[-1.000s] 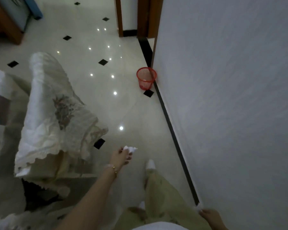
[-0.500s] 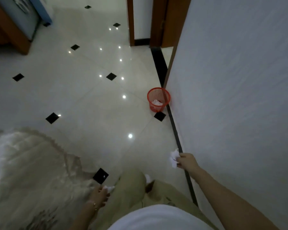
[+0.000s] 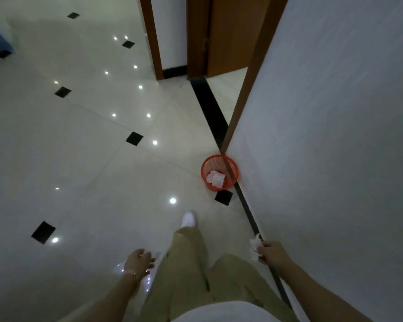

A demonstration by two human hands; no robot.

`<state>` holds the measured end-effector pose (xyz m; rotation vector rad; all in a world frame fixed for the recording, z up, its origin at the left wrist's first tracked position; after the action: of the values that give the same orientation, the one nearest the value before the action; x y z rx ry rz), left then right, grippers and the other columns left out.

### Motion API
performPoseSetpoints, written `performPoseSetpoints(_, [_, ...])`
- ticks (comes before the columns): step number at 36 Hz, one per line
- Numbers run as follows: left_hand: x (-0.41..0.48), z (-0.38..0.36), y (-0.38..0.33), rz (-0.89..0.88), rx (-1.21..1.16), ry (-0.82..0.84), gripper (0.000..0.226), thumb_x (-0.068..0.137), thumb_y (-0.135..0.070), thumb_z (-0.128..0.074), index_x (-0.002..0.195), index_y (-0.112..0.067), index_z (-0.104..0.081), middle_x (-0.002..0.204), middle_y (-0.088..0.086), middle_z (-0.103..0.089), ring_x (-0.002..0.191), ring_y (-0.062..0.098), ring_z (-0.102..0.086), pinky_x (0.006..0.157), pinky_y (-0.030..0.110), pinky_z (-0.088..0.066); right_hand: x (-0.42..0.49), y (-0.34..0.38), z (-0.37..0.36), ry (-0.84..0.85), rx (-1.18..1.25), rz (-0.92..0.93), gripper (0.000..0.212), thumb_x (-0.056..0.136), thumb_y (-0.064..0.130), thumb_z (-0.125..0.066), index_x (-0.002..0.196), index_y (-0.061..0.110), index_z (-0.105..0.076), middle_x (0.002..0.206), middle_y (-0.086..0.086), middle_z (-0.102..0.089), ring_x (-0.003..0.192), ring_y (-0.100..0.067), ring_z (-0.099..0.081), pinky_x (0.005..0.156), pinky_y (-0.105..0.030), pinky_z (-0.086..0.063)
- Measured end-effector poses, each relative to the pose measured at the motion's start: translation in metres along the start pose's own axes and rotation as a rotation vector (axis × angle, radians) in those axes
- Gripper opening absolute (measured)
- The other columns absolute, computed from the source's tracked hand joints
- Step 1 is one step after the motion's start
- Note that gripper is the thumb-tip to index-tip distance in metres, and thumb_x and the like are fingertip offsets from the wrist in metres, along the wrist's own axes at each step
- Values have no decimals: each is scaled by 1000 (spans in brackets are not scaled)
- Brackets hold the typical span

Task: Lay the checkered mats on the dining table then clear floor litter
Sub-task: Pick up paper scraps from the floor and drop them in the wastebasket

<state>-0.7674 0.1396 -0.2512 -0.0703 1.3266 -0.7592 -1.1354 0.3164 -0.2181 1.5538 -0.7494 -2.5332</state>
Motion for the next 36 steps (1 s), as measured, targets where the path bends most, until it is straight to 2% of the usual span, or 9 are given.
performPoseSetpoints(4, [21,-12,-123,-117,41,42,7,95,-6,-45,91,-5,-51,79,16,-58,58,19,-49,53,25,-37,15,6,2,-30,12,-99,21,89,-3,-51,89,-20,-63,70,-14,-54,59,-20,-50,55,-25,-45])
performPoseSetpoints(9, [67,-53,-193,-129,91,154,10,95,-17,-49,88,-12,-53,78,5,-64,68,17,-58,58,26,-45,42,49,-10,-39,79,-158,30,82,3,-57,53,7,-50,55,-8,-47,47,-15,-44,39,-15,-38])
performPoseSetpoints(17, [152,-140,-223,59,26,260,4,92,-11,-54,92,-7,-56,86,13,-59,75,20,-57,63,30,-50,139,131,-47,-23,280,-162,14,91,5,-54,79,8,-63,54,0,-55,54,-14,-46,37,-14,-36])
performPoseSetpoints(22, [212,-195,-234,99,20,260,19,93,-10,-53,109,0,-55,81,12,-58,72,19,-57,63,29,-51,219,163,-70,-36,438,-185,24,91,3,-53,69,9,-60,59,-7,-48,52,-14,-42,45,-18,-37])
performPoseSetpoints(26, [254,-236,-247,95,82,268,27,94,-11,-49,118,1,-53,91,13,-59,70,16,-57,63,28,-51,273,169,-83,-26,703,-268,11,95,8,-48,90,8,-58,76,-7,-56,63,-13,-53,42,-14,-49])
performPoseSetpoints(28, [269,-257,-255,130,70,293,20,95,-9,-47,110,1,-56,97,16,-57,71,17,-57,66,29,-51,292,176,-90,52,771,-271,12,94,12,-51,104,6,-57,81,-4,-58,63,-10,-60,45,-16,-52])
performPoseSetpoints(31, [291,-283,-263,148,113,365,18,96,-10,-44,98,-4,-61,98,15,-59,85,22,-56,70,30,-49,306,189,-93,161,802,-228,63,58,25,-88,111,9,-57,87,-1,-61,70,-12,-67,56,-21,-57])
performPoseSetpoints(33, [303,-292,-266,126,140,382,32,95,-13,-47,123,-1,-55,98,9,-60,94,24,-52,70,30,-49,312,193,-96,210,836,-212,45,77,25,-74,116,11,-54,93,-1,-61,88,-16,-64,78,-29,-53])
performPoseSetpoints(36, [308,-294,-262,123,203,381,23,95,-16,-47,112,-6,-60,109,11,-60,98,22,-53,67,30,-49,319,183,-86,124,785,-224,32,97,15,-44,128,8,-49,105,-6,-58,106,-22,-51,95,-36,-41])
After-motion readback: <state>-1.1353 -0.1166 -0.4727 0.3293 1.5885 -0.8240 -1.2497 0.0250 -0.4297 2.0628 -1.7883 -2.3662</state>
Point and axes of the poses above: each hand's wrist, its own x-axis towards the middle knuckle, its own z-axis out of the back of the hand, y = z × x, the point moved 10 cm from there along x, towards the middle knuckle
